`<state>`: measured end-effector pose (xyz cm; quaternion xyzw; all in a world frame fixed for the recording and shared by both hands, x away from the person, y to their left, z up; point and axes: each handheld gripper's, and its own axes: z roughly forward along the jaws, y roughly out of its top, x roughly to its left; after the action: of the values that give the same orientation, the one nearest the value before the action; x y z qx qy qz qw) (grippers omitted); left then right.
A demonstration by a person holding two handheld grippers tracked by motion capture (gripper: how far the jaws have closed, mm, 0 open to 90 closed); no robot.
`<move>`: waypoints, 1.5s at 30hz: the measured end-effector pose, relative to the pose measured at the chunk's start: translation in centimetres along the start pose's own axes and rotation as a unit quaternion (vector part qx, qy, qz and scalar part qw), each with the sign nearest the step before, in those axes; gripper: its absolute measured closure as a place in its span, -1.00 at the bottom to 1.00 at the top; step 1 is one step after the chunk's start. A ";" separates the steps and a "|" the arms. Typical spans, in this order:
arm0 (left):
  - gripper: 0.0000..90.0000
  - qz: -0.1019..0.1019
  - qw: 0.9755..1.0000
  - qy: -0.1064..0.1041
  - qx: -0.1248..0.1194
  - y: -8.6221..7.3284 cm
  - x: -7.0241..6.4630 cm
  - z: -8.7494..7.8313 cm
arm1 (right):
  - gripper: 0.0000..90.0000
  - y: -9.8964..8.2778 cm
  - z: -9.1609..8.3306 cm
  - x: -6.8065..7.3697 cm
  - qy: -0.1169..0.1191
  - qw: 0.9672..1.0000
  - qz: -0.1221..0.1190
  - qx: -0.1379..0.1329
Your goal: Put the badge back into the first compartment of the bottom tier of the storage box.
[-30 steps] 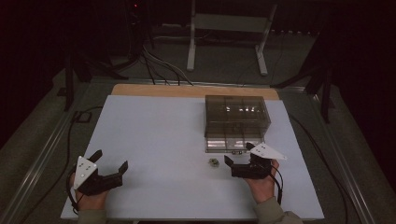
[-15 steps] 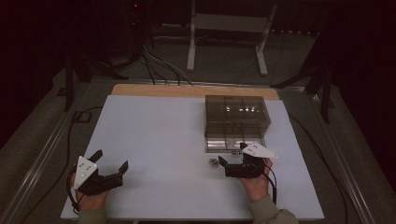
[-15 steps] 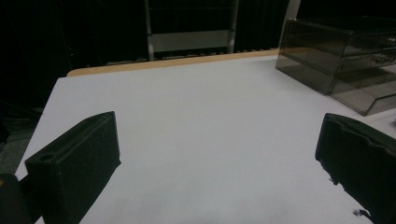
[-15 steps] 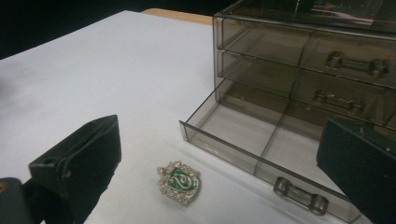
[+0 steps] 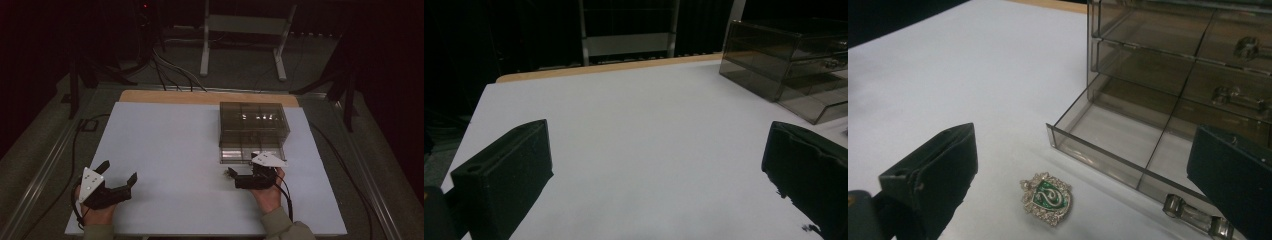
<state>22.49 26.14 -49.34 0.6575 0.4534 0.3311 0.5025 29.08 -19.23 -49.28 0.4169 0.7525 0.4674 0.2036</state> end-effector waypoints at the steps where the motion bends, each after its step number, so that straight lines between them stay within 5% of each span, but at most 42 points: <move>1: -0.99 0.000 1.000 0.000 0.000 0.0 0.0 0.0 | -0.96 0.0 0.1 0.1 0.001 1.000 -0.001 0.002; 9: -0.99 0.000 1.000 0.000 0.000 0.0 0.0 0.0 | -0.94 -0.2 0.8 0.5 0.006 1.000 -0.003 0.016; 33: -0.99 0.001 1.000 0.001 0.000 0.0 0.0 0.0 | -0.06 -1.2 2.6 2.4 0.014 0.994 -0.062 0.088; 45: -0.99 0.001 1.000 0.002 0.000 0.0 0.0 0.0 | 0.05 -1.6 3.3 2.7 0.010 0.990 -0.077 0.116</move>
<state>22.48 26.12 -49.36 0.6576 0.4533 0.3327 0.5013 29.13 -15.66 -52.03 0.3742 0.8335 0.3638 0.1815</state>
